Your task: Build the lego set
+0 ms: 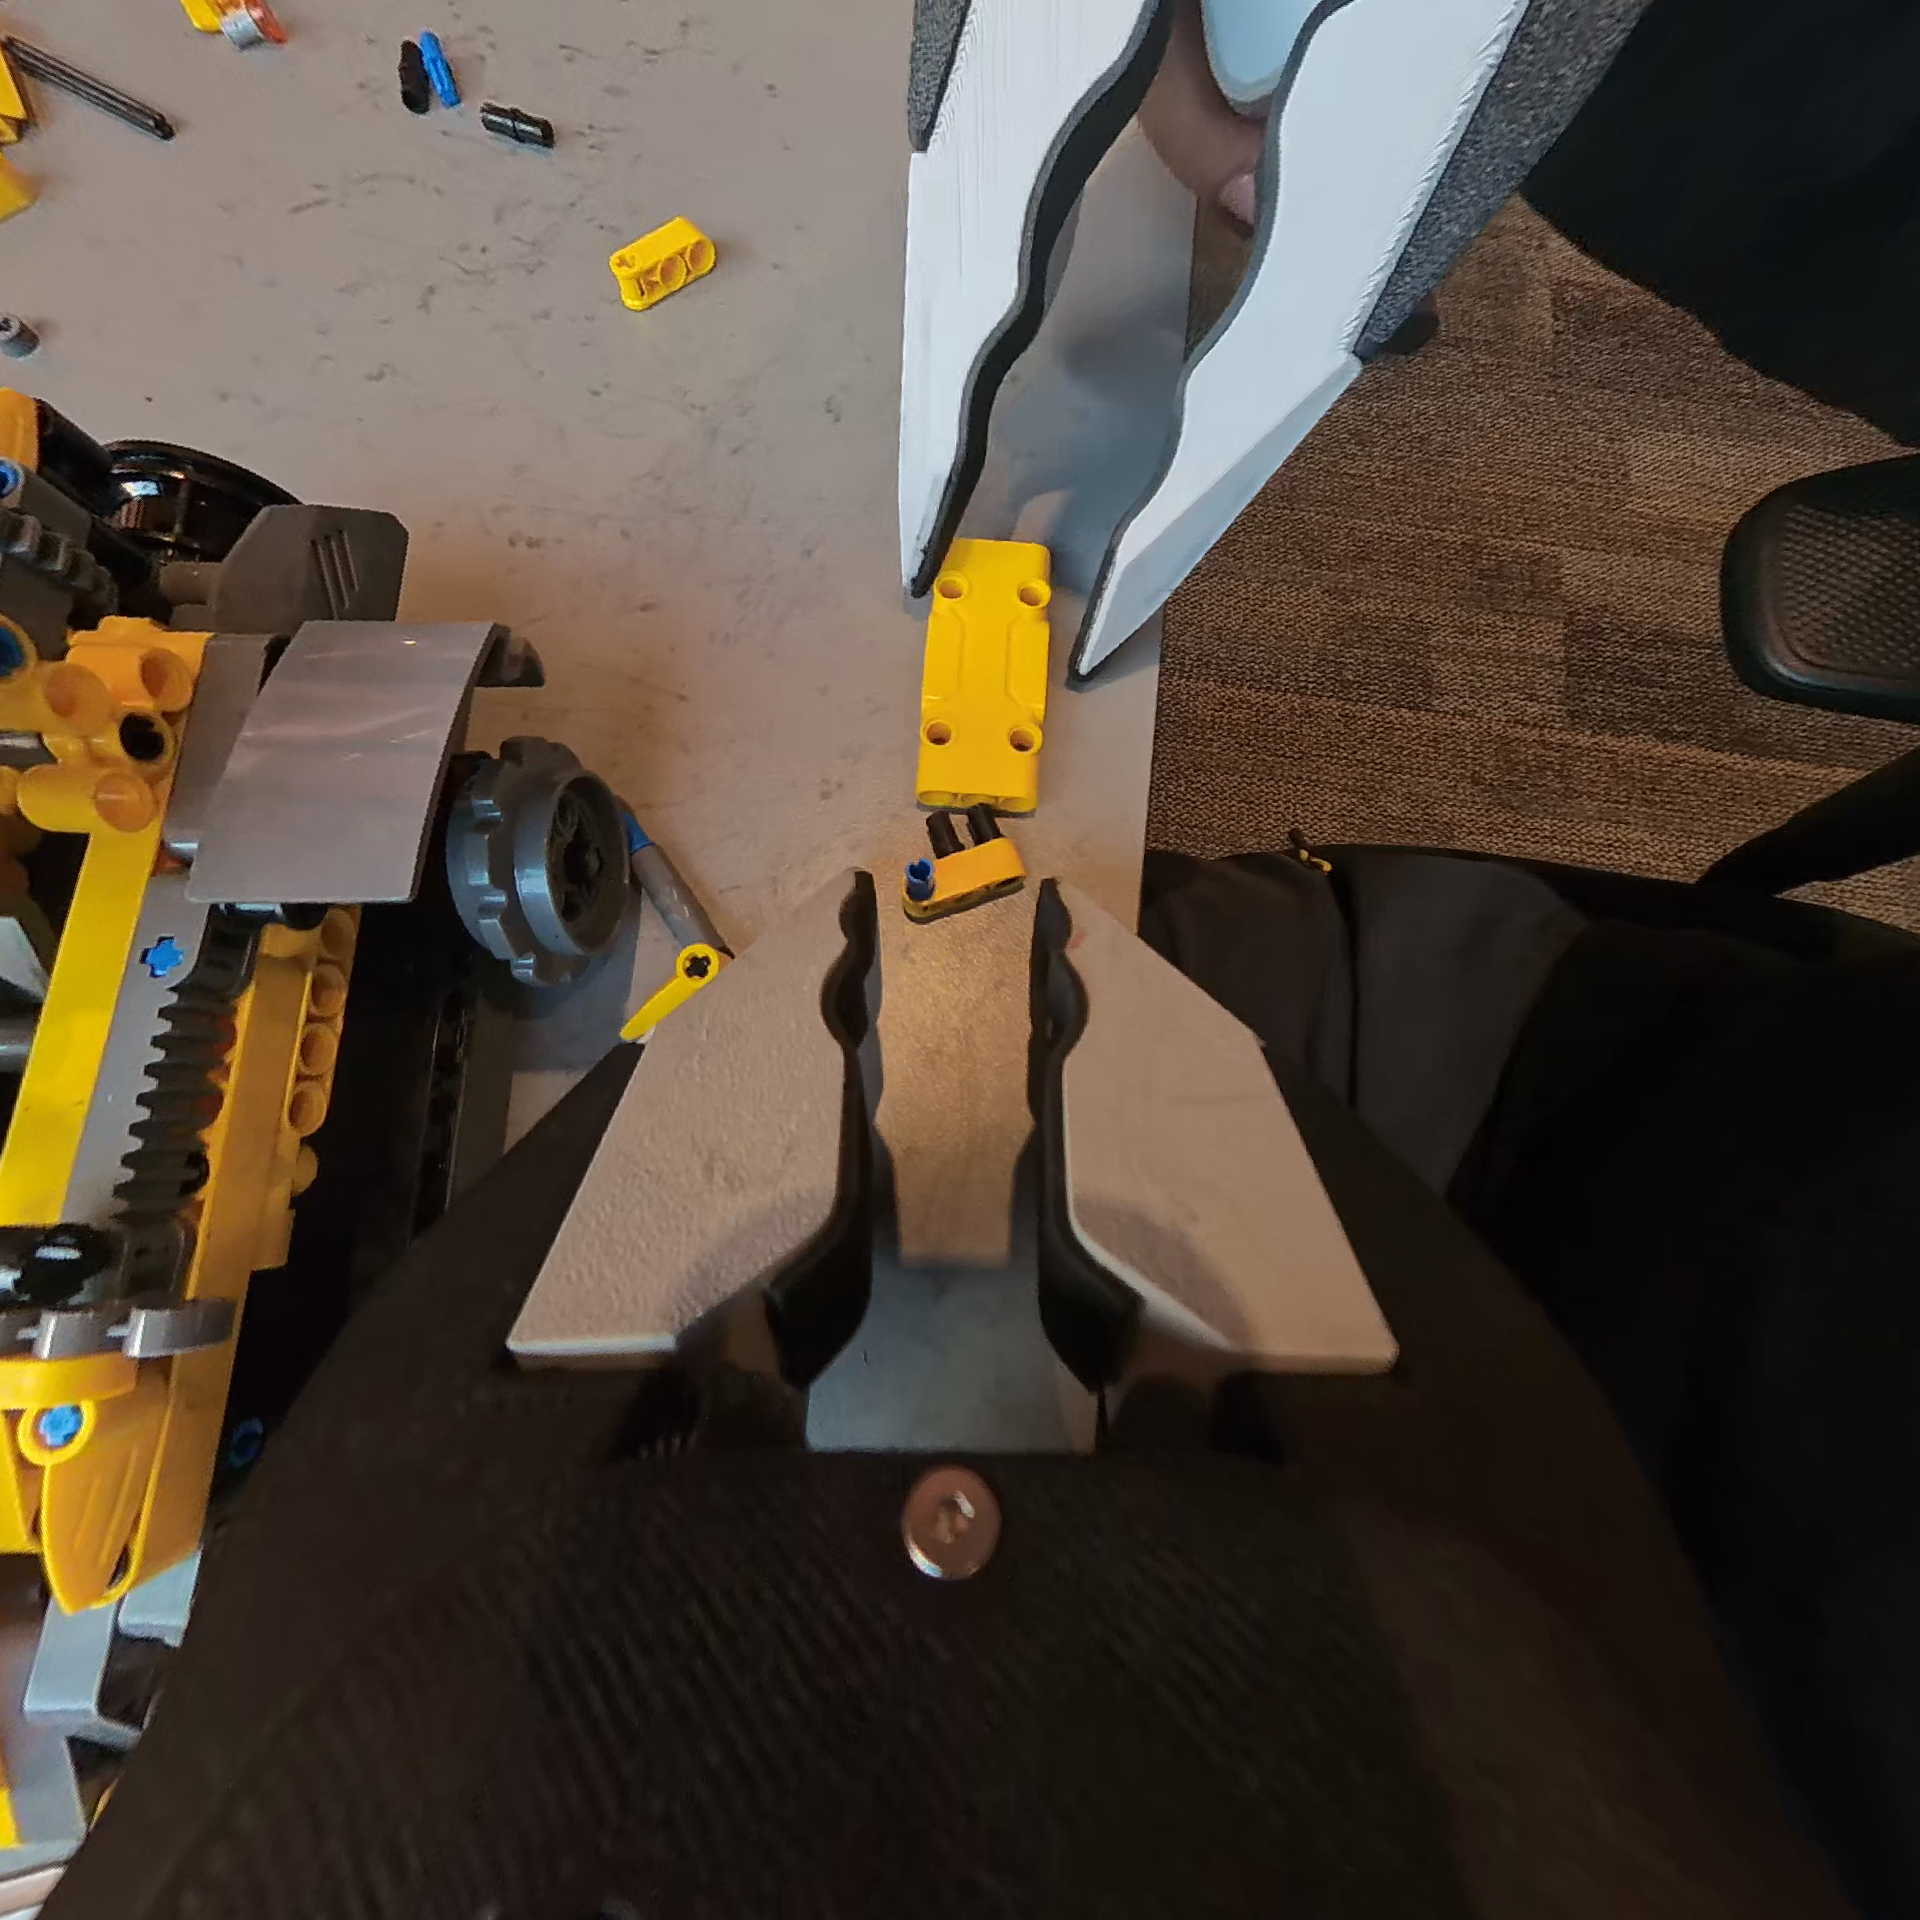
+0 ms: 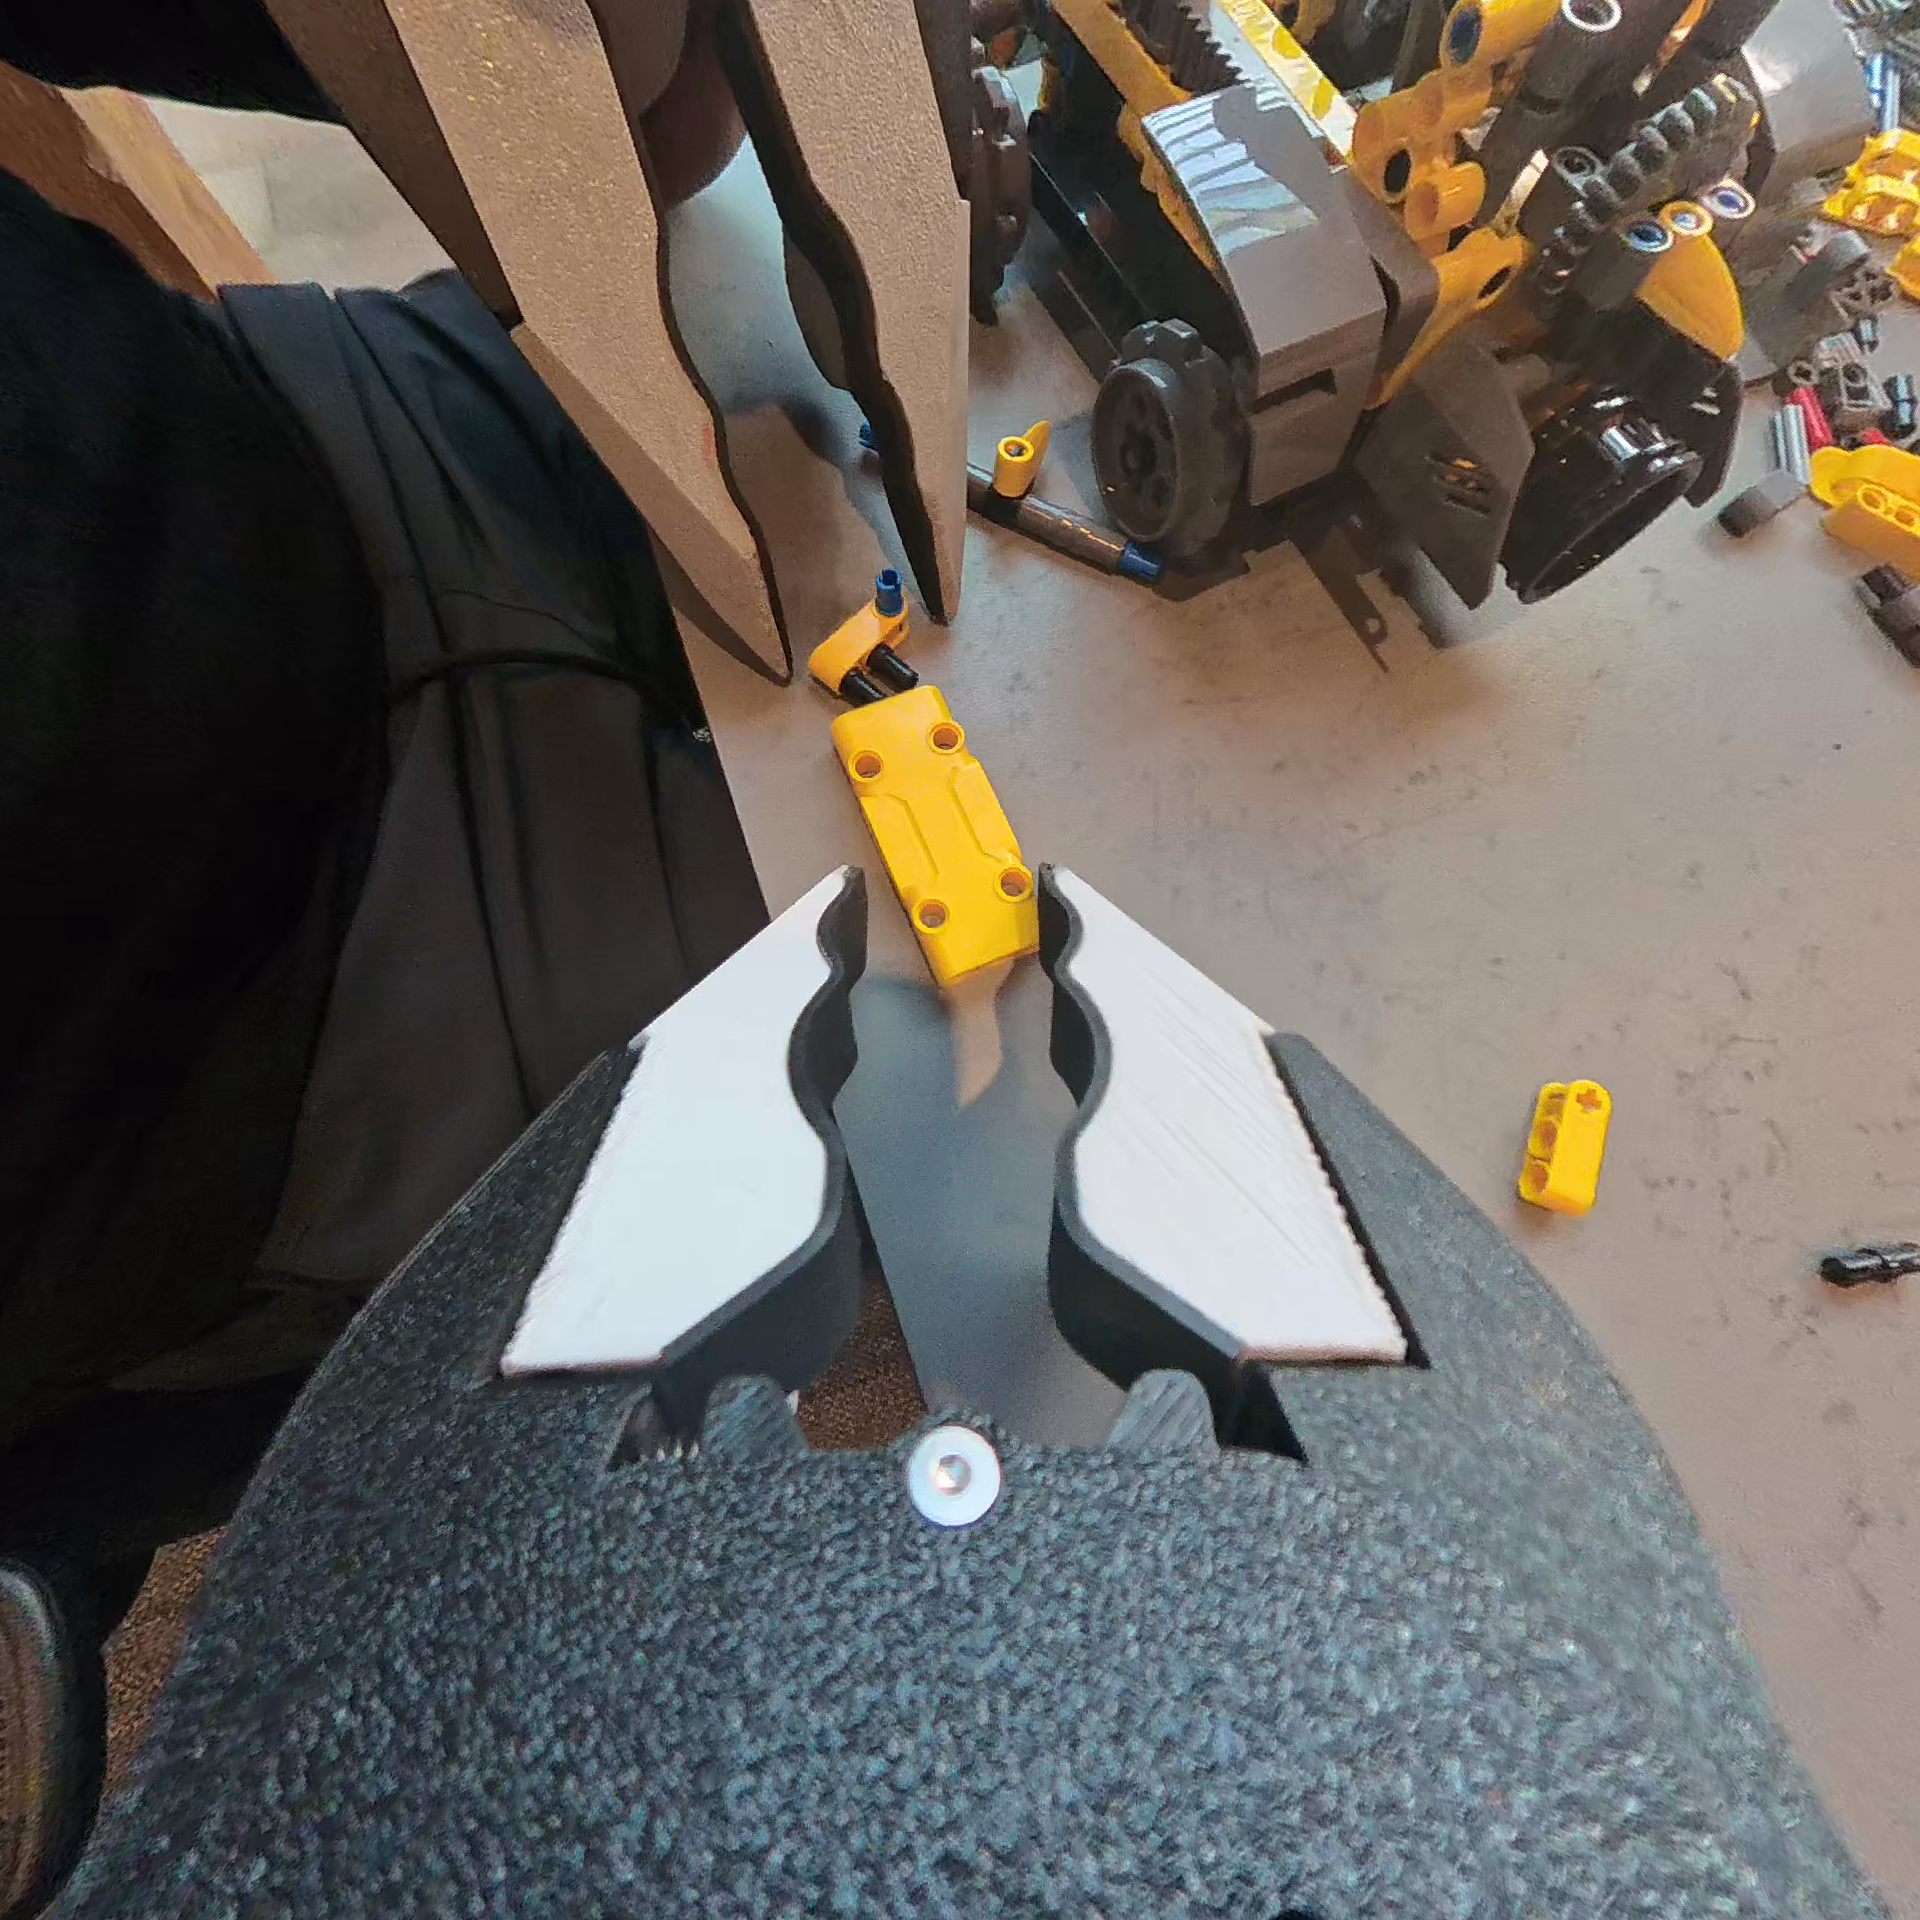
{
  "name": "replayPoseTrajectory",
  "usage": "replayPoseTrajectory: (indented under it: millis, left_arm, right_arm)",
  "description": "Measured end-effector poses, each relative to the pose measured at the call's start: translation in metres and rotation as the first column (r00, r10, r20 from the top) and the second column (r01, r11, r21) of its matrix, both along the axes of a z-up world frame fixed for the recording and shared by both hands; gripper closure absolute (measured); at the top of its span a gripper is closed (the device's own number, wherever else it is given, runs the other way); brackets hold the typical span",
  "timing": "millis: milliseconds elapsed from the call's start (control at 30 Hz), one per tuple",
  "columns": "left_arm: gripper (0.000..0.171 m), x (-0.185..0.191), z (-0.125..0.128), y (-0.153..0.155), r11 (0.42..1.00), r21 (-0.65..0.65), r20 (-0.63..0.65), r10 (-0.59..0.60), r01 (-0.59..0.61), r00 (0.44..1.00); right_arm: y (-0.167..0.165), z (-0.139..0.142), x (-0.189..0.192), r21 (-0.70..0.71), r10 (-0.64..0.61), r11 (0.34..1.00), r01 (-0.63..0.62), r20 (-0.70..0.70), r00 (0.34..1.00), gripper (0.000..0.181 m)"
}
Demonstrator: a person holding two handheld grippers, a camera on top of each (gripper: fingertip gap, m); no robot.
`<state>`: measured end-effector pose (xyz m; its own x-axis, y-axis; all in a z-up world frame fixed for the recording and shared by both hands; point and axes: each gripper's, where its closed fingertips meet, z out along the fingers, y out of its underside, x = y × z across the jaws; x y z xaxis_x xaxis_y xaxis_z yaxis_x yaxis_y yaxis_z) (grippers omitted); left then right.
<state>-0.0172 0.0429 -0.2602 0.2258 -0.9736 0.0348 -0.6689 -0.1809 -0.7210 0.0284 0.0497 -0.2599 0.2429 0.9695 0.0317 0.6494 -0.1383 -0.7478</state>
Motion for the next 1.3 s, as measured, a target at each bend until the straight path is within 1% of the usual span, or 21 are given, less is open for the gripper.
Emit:
replayPoseTrajectory:
  millis: [267,600,800,867,933,967,1300]
  left_arm:
    - [0.151,0.0005,-0.0003,-0.0013,1.000,0.006,-0.003,-0.014,0.014,1.000]
    - [0.149,-0.0007,-0.0003,-0.0039,1.000,-0.002,0.002,-0.022,0.022,1.000]
    - [0.160,-0.0006,-0.0006,-0.0035,1.000,-0.004,0.000,-0.030,0.030,1.000]
    - [0.159,-0.0007,-0.0005,-0.0036,1.000,-0.003,0.000,-0.028,0.028,1.000]
    - [0.152,-0.0013,-0.0003,-0.0037,1.000,-0.005,0.001,-0.021,0.021,1.000]
    - [0.152,-0.0019,-0.0003,-0.0037,1.000,-0.005,0.000,-0.017,0.017,1.000]
    - [0.166,-0.0047,-0.0006,0.0010,0.999,-0.003,-0.010,-0.048,0.048,0.999]
  right_arm:
    - [-0.0017,0.0000,-0.0005,-0.013,0.007,1.000,-0.007,-0.002,1.000,0.153]
    - [-0.0020,-0.0003,-0.0011,-0.024,-0.005,1.000,0.005,-0.013,1.000,0.153]
    - [-0.0020,-0.0004,-0.0015,-0.026,-0.010,1.000,0.009,-0.016,1.000,0.154]
    - [-0.0021,-0.0005,-0.0015,-0.025,-0.009,1.000,0.009,-0.017,1.000,0.154]
    - [-0.0019,-0.0003,-0.0010,-0.019,-0.004,1.000,0.004,-0.014,1.000,0.154]
    - [-0.0017,-0.0003,-0.0008,-0.018,-0.002,1.000,0.002,-0.011,1.000,0.154]
    - [0.0055,0.0005,0.0047,0.019,0.013,1.000,-0.014,0.036,0.999,0.155]
